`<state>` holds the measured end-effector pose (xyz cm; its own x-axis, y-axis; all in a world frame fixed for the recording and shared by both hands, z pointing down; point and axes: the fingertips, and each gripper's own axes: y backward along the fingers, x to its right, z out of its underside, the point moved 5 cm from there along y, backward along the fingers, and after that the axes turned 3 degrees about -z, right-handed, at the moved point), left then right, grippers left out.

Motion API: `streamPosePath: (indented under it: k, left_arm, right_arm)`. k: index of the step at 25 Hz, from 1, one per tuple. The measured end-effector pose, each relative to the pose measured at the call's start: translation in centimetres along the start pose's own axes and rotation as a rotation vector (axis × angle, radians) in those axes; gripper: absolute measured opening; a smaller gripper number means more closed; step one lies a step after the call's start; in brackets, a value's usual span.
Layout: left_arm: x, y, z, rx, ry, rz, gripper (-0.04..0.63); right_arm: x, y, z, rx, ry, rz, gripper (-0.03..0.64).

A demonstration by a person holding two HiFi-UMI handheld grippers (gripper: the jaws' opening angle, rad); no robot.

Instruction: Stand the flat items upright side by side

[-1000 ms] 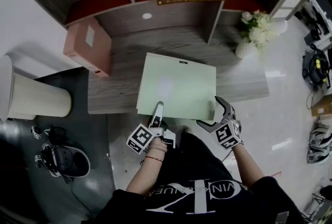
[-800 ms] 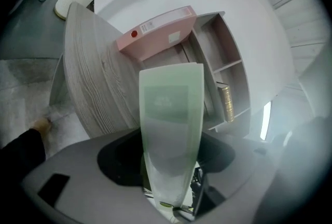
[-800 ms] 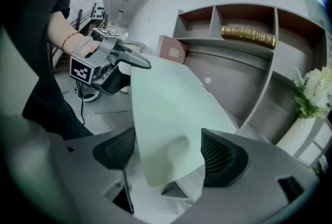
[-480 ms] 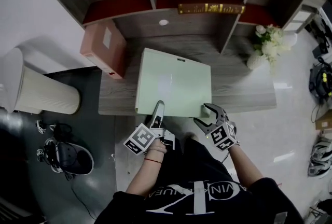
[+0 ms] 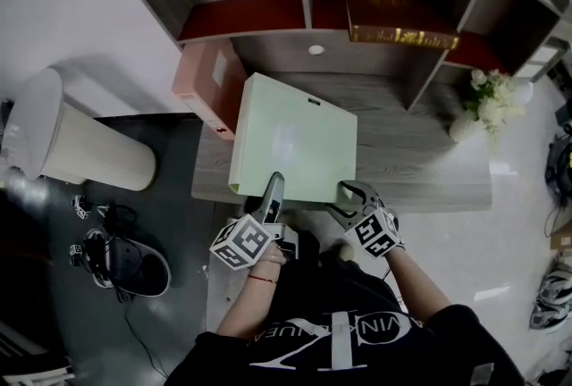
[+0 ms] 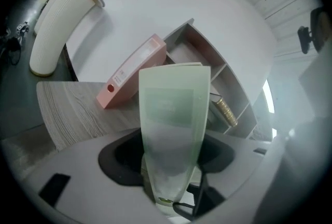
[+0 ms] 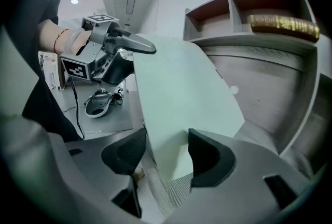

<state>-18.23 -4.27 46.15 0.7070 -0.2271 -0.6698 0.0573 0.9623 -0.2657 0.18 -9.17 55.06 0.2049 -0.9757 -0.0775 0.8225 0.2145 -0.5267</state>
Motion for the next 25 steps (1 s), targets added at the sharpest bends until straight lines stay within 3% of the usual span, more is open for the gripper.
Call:
streamPosePath:
  k: [12,19,25]
  left_arm:
    - [-1.3,0.5,-6.5,0.035,-0.166,-0.102,0.268]
    - [-1.3,0.5,-9.3,0.041,-0.322,-0.147,0.27]
    - [-1.4,0.1,-11.4,0.045,-0.409,-0.181,0.273]
  right_arm:
    - [-1.4,-6.3,-4.8,0.056,0.01,-0.11,0.256]
    - [-2.5,-9.9,-7.1,0.076,0.021,-0.167,0.258]
    - [-2.5,-12.4,-9.2,0.092,0.001,-0.216,0.261]
